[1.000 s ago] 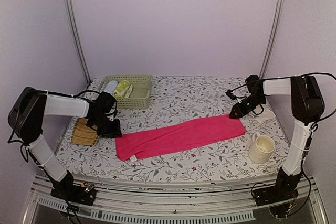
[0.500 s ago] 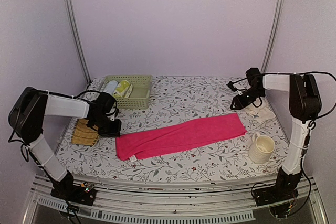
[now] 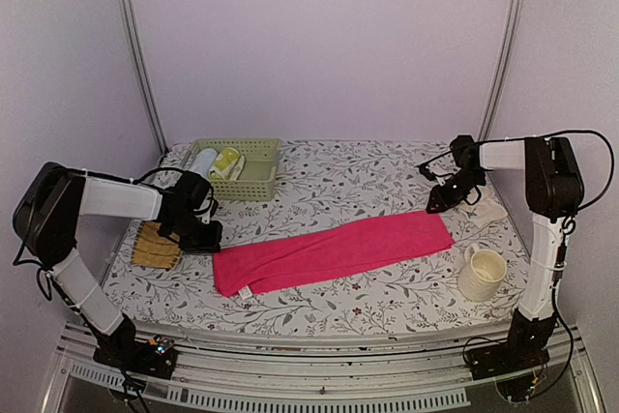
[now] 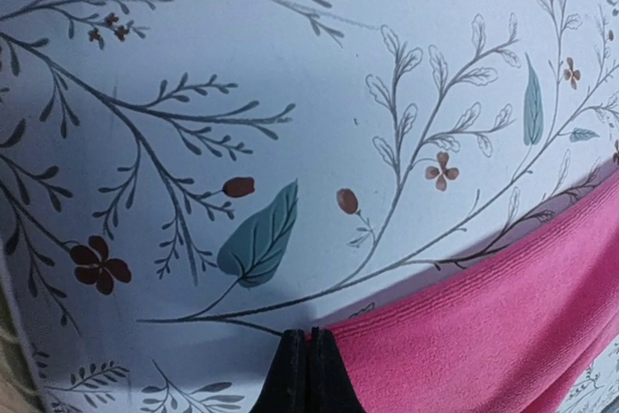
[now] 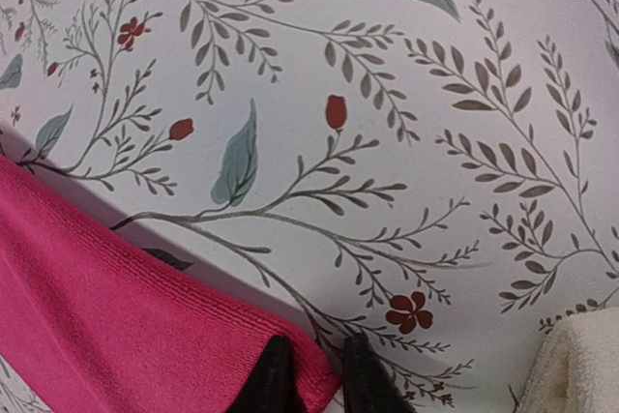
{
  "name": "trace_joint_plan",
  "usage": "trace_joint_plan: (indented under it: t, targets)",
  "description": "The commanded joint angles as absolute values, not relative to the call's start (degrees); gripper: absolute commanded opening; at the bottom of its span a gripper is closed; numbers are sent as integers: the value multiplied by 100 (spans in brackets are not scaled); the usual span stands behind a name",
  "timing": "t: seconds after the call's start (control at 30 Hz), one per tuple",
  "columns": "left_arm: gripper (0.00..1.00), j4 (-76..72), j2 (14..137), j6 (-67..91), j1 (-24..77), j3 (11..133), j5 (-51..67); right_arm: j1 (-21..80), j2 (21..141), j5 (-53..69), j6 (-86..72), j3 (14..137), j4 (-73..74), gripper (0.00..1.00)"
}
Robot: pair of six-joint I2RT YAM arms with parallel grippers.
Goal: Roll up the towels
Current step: Pick up the towel from the center of the board.
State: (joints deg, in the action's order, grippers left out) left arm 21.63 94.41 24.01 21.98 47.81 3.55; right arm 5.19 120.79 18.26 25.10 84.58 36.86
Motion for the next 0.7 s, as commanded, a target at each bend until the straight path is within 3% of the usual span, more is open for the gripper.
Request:
trace_joint_plan:
  t: [0.0, 0.2, 0.67]
  targets:
    - [0, 2116, 9342, 2338, 2123, 4700, 288, 451, 12274, 1757, 2525, 8435, 3808, 5]
    - [0, 1779, 8865, 2205, 2109, 4747, 219, 221, 11774, 2268, 2566, 8667, 3830, 2]
    - [0, 1633, 5882, 2082, 2115, 4619, -106, 110, 9528, 3024, 2479, 8378, 3553, 2]
